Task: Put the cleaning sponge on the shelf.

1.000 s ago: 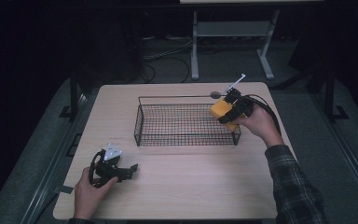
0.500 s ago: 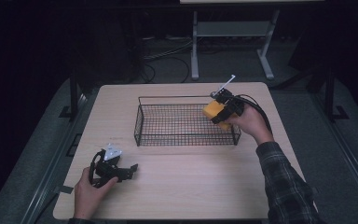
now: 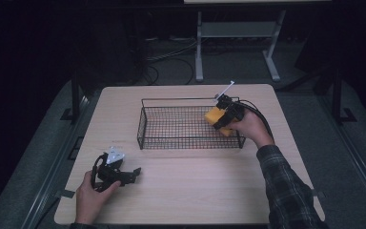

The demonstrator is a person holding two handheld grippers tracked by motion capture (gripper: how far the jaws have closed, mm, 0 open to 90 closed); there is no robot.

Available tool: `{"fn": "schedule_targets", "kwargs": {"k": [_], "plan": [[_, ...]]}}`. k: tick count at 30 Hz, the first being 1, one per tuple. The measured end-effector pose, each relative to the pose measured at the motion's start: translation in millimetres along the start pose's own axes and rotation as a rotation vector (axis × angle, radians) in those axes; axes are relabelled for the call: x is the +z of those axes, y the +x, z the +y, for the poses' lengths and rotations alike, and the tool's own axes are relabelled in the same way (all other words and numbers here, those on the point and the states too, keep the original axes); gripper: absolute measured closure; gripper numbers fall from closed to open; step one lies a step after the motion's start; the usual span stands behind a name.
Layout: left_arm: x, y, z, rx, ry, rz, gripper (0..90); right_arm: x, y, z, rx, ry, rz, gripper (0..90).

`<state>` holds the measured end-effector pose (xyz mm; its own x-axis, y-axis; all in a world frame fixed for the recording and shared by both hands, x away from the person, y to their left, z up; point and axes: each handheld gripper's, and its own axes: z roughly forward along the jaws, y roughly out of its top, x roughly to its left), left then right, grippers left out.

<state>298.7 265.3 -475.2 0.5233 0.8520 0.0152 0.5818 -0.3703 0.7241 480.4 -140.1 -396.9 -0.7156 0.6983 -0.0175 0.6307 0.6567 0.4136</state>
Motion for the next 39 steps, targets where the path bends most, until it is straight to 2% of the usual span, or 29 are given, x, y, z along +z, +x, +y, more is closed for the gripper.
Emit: {"fn": "schedule_targets", "kwargs": {"k": [6, 19, 27, 39], "plan": [[0.0, 0.0, 0.0, 0.0, 0.0, 0.0, 12.6, 10.6, -2.3, -5.3, 0.009, 0.012, 0.017, 22.4], [0.0, -0.1, 0.0, -0.001, 0.0, 0.0, 12.6, 21.4, -1.2, -11.4, -0.016, 0.032, 0.039, 22.4], [0.0, -0.1, 0.0, 0.0, 0.0, 0.0, 12.6, 26.1, 2.3, -11.3, -0.045, 0.057, 0.021, 22.4], [0.0, -0.1, 0.0, 0.0, 0.0, 0.0, 12.6, 26.0, 4.4, -12.0, -0.048, 0.079, 0.017, 21.9]]}}
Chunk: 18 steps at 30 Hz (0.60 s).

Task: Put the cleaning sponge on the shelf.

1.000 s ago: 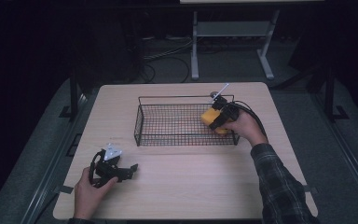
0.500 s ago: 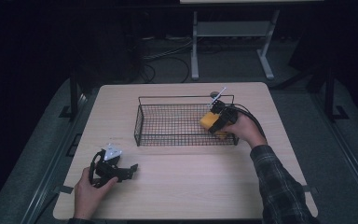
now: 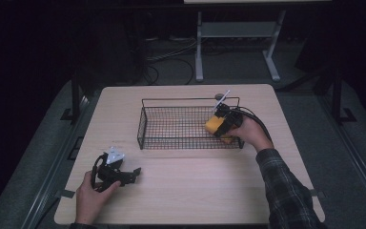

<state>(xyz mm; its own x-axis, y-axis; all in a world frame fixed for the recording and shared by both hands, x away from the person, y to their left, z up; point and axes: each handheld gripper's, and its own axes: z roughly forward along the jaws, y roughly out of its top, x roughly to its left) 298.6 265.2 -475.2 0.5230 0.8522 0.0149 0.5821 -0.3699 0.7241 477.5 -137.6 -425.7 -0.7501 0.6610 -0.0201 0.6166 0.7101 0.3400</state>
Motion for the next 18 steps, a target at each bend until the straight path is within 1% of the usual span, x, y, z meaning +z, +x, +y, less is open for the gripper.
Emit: {"fn": "schedule_targets", "kwargs": {"k": [13, 18], "plan": [[0.0, 0.0, 0.0, 0.0, 0.0, 0.0, 12.6, -0.6, 0.2, 0.6, 0.006, -0.005, -0.007, 19.0], [0.0, 0.0, 0.0, 0.0, 0.0, 0.0, 12.5, -7.3, -0.7, 0.4, 0.014, -0.032, -0.002, 19.0]]}}
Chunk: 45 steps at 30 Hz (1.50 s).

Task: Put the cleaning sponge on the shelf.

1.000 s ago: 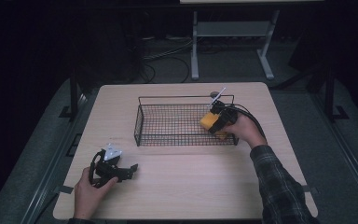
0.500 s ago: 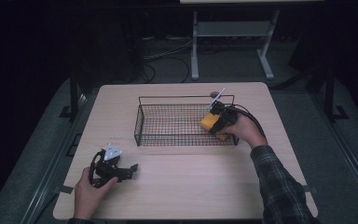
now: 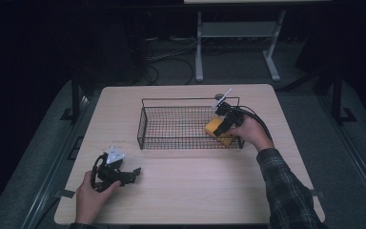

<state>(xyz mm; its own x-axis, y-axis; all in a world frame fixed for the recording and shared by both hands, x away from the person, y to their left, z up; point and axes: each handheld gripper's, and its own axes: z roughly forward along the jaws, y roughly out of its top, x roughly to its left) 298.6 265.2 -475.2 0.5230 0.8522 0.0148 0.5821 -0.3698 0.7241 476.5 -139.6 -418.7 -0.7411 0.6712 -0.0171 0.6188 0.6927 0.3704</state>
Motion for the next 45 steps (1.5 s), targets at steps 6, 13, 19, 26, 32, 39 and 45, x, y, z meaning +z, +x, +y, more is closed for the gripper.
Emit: {"fn": "schedule_targets", "kwargs": {"k": [6, 13, 19, 26, 32, 39, 45], "plan": [[0.0, 0.0, 0.0, 0.0, 0.0, 0.0, 12.6, -19.2, -1.6, -1.7, 0.035, -0.053, 0.012, 15.8], [0.0, 0.0, 0.0, 0.0, 0.0, 0.0, 12.6, -45.6, -1.7, -9.7, 0.048, -0.109, -0.013, 11.8], [0.0, 0.0, 0.0, 0.0, 0.0, 0.0, 12.6, -61.9, 0.3, -22.9, 0.066, -0.141, -0.037, 2.9], [0.0, 0.0, 0.0, 0.0, 0.0, 0.0, 12.6, -72.2, 1.0, -41.8, 0.083, -0.177, -0.045, 1.2], [0.0, 0.0, 0.0, 0.0, 0.0, 0.0, 12.5, -77.2, 3.0, -63.4, 0.102, -0.21, -0.054, 1.2], [0.0, 0.0, 0.0, 0.0, 0.0, 0.0, 12.6, -79.2, 6.3, -92.1, 0.132, -0.247, -0.058, 1.2], [0.0, 0.0, 0.0, 0.0, 0.0, 0.0, 12.6, -78.8, 13.2, -116.7, 0.152, -0.276, -0.056, 1.1]]}}
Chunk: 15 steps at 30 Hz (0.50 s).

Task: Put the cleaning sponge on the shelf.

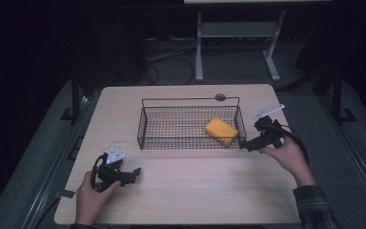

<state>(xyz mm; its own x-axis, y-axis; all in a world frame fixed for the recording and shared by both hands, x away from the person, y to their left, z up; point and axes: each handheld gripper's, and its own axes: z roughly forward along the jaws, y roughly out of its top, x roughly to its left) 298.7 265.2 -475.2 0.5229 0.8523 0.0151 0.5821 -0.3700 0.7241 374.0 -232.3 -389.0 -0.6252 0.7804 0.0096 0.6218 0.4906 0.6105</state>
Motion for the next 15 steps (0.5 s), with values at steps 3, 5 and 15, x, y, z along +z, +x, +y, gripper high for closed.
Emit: {"fn": "schedule_targets", "kwargs": {"k": [3, 5, 15], "plan": [[0.0, 0.0, 0.0, 0.0, 0.0, 0.0, 12.6, -1.6, 3.4, -13.1, 0.002, -0.011, 0.0, 1.1], [0.0, 0.0, 0.0, 0.0, 0.0, 0.0, 12.6, -2.4, 5.6, -21.5, 0.005, -0.013, 0.007, 1.1], [0.2, 0.0, -0.1, 0.001, -0.003, 0.0, 12.6, -1.4, 14.8, -61.5, 0.012, -0.045, 0.007, 0.9]]}}
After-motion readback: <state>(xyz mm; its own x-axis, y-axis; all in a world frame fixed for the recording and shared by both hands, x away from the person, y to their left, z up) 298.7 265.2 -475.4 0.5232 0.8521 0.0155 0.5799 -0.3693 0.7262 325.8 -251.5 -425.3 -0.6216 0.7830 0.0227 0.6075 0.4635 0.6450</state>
